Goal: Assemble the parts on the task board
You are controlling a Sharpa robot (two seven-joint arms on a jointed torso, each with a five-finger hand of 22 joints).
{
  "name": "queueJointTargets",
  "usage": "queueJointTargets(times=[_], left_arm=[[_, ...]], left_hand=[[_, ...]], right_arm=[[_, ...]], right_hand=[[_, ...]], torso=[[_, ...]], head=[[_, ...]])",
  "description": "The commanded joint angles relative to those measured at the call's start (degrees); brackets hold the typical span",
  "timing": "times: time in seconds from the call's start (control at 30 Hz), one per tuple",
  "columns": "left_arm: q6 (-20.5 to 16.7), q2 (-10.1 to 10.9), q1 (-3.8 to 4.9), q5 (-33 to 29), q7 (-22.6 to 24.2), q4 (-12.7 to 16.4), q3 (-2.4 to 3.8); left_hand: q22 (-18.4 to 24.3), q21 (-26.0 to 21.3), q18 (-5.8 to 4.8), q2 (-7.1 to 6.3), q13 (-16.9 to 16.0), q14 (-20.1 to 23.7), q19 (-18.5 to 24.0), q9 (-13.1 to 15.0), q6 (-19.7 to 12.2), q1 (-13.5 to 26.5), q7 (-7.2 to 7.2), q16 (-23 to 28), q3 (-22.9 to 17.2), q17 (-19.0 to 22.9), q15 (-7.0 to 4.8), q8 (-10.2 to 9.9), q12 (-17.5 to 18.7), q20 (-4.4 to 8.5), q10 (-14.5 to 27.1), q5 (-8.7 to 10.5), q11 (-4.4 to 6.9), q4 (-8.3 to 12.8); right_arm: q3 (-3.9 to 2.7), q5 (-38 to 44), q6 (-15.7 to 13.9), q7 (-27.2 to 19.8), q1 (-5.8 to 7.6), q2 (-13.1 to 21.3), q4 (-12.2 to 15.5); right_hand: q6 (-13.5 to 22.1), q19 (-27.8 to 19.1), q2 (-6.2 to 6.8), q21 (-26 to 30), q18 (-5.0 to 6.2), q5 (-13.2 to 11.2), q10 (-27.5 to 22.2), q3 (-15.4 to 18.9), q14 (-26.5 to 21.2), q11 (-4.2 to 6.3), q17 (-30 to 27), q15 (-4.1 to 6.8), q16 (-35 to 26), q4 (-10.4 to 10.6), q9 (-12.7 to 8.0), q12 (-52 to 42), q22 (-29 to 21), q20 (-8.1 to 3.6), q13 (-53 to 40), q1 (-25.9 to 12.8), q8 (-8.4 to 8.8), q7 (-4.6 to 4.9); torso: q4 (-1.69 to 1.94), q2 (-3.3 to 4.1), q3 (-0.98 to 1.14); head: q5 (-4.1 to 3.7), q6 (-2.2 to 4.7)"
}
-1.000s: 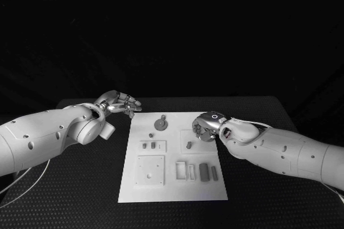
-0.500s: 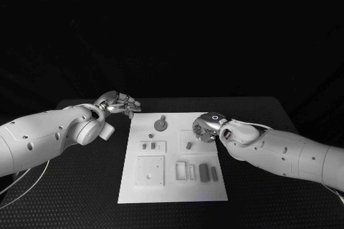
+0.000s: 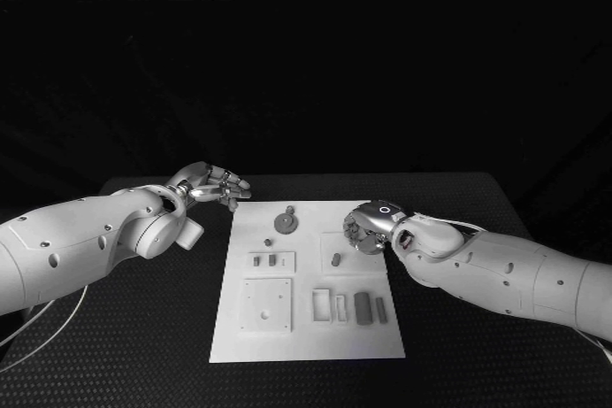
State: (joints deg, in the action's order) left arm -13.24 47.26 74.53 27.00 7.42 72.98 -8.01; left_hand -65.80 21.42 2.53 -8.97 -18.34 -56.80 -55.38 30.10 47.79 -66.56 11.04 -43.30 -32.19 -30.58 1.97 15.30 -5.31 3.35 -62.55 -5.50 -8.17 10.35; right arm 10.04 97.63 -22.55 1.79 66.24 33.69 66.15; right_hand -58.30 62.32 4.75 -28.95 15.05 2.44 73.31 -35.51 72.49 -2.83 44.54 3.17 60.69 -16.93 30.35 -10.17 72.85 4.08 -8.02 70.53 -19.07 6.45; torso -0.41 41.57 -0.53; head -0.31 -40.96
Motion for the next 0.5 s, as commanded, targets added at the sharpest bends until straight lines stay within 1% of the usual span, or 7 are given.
queueJointTargets(times=[0.03, 0.5], left_arm=[[0.2, -0.1, 0.05, -0.4, 0.8, -0.1, 0.03], [0.1, -0.1, 0.05, -0.7, 0.9, -0.5, 0.03]], left_hand=[[-0.1, -0.3, 0.78, -0.23, 0.1, -0.2, 0.0, -0.1, -0.3, 0.5, 0.01, 0.3, 0.1, -0.1, 0.34, 0.3, 0.4, 0.04, 0.4, -0.24, 0.03, -0.3], [-0.1, -0.4, 0.80, -0.27, 0.1, -0.2, 0.0, -0.1, -0.4, 0.6, 0.06, 0.4, 0.1, -0.2, 0.35, 0.3, 0.4, 0.03, 0.5, -0.23, 0.00, -0.4]], right_arm=[[0.31, -0.6, 2.2, -0.4, -0.15, 0.3, 0.2], [0.24, -1.7, 2.9, -1.0, 0.58, 0.4, 0.6]], right_hand=[[-0.5, 0.2, -0.02, -0.3, -0.05, 0.3, 0.4, -0.3, 0.2, -0.07, 0.1, 0.34, 0.3, 0.1, 0.1, -0.3, 0.1, 0.03, -0.6, 0.4, -0.20, 0.01], [-0.6, 0.3, -0.05, -0.3, -0.05, 0.3, 0.5, -0.2, 0.3, -0.04, 0.1, 0.38, 0.4, 0.2, 0.2, -0.3, 0.1, -0.01, -0.8, 0.3, -0.24, -0.01]], torso=[[-0.01, 0.00, 0.02], [-0.03, 0.03, 0.01]], head=[[0.00, 0.10], [0.02, 0.08]])
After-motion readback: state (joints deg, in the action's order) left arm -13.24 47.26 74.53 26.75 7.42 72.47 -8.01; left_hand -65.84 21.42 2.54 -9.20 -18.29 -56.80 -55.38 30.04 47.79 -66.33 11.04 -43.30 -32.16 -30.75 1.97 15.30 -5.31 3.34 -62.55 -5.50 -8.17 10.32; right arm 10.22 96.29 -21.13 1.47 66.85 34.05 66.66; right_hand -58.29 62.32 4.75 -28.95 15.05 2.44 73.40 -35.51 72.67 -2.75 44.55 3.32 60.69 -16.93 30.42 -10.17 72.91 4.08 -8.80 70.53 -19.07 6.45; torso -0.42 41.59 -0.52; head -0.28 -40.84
